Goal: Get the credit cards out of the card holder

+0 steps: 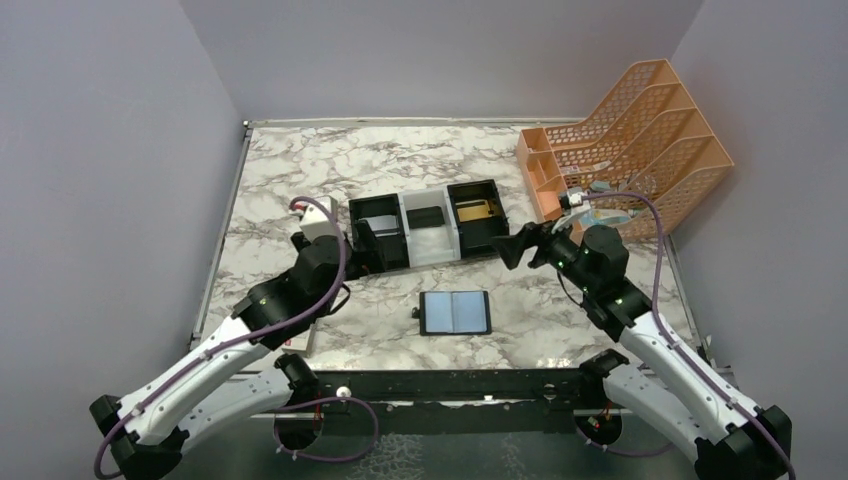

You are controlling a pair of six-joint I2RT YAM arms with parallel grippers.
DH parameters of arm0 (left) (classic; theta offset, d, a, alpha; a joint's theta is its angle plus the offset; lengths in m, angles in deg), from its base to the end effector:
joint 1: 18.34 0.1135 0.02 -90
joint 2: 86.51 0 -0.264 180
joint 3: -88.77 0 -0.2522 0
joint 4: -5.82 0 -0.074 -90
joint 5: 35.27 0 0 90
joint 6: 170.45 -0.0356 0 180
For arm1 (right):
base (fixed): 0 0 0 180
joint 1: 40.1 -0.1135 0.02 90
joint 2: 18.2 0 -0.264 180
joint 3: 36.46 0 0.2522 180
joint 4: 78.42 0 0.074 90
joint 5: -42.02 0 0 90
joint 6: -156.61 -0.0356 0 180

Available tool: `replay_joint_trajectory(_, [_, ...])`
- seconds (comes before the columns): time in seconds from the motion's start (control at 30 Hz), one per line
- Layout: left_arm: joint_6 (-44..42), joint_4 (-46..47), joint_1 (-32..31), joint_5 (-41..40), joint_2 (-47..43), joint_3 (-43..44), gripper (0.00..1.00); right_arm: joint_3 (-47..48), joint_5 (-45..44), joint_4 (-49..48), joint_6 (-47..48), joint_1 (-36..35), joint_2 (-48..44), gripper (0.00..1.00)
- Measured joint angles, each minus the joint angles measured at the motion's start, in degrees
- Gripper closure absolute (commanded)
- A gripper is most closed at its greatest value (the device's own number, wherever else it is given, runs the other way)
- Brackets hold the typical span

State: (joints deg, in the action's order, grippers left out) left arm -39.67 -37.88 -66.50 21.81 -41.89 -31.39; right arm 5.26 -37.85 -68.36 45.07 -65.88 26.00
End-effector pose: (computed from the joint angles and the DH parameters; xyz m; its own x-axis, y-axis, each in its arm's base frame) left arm 0.1256 -0.1113 0.3156 -0.4412 -0.3292 -0.8349 0.0245 0.9255 -0.3779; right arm 0.1676 0.0879 0.2630 -0.3958 0.2102 -0.8940 -0.4703 0.7897 0.3939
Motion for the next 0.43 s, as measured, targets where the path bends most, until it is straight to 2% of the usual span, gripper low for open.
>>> replay_joint_trajectory(0.23, [2.43, -4.26, 0.00, -2.95, -9.68, -0.48, 0.01, 11.56, -3.96, 12.35, -0.70, 0.00, -1.11, 0.02])
replay_joint_trajectory(0.43, [2.10, -6.01, 0.04, -3.41, -11.72, -1.07, 0.01, 12.94, -4.55, 16.63, -0.94, 0.00, -7.56, 0.01])
